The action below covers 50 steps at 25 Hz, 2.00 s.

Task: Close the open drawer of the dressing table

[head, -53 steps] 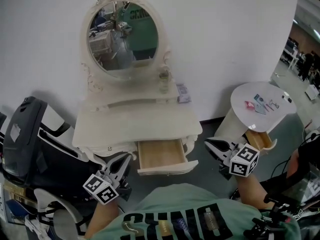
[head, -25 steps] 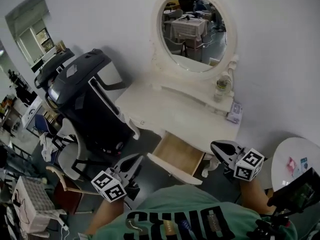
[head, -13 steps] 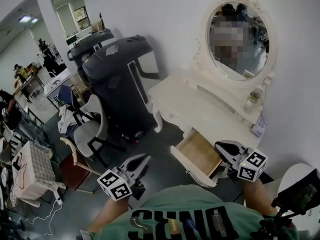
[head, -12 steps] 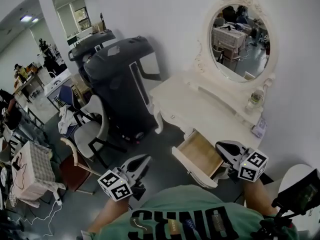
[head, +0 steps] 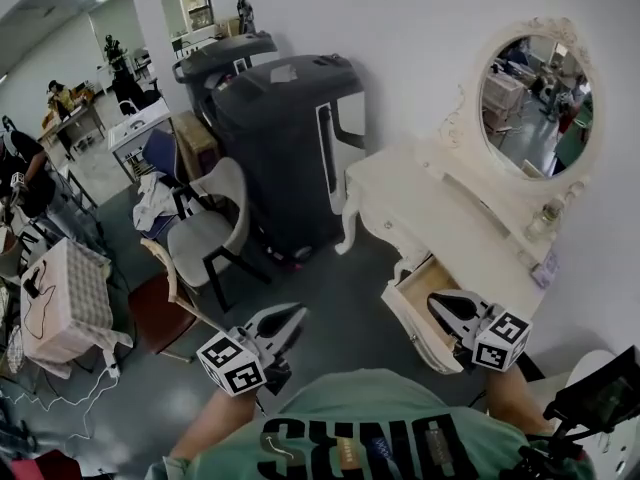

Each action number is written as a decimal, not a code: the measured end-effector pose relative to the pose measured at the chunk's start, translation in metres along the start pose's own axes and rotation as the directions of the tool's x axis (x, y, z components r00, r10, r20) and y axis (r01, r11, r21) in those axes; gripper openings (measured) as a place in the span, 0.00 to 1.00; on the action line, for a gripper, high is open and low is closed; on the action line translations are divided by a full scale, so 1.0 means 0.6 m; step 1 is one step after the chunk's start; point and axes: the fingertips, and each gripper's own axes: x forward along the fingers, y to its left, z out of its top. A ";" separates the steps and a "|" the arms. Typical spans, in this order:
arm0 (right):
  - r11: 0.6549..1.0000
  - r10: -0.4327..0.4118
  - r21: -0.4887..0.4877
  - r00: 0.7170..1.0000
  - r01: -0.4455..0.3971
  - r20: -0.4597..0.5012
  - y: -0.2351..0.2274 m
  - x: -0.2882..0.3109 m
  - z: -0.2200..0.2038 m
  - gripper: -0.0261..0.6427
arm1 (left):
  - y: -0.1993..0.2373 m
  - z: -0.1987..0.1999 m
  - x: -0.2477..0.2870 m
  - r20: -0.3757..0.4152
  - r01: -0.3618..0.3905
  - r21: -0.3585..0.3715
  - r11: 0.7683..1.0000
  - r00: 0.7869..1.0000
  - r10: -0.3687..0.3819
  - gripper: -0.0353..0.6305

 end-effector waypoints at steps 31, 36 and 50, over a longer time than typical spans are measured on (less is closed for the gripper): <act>0.757 0.283 -0.303 0.709 -0.579 -0.646 -0.089 0.103 -0.386 0.06 | -0.032 -0.171 0.047 -0.082 -0.385 -0.090 0.919 0.922 0.378 0.05; 0.684 0.177 -0.308 0.561 -0.661 -0.809 -0.090 0.082 -0.512 0.08 | -0.018 -0.185 0.027 -0.104 -0.374 -0.107 0.921 0.926 0.363 0.05; 0.392 -0.230 -0.312 0.237 -0.865 -0.944 -0.141 0.053 -0.731 0.30 | -0.028 -0.217 -0.021 -0.134 -0.434 -0.136 0.890 0.899 0.418 0.05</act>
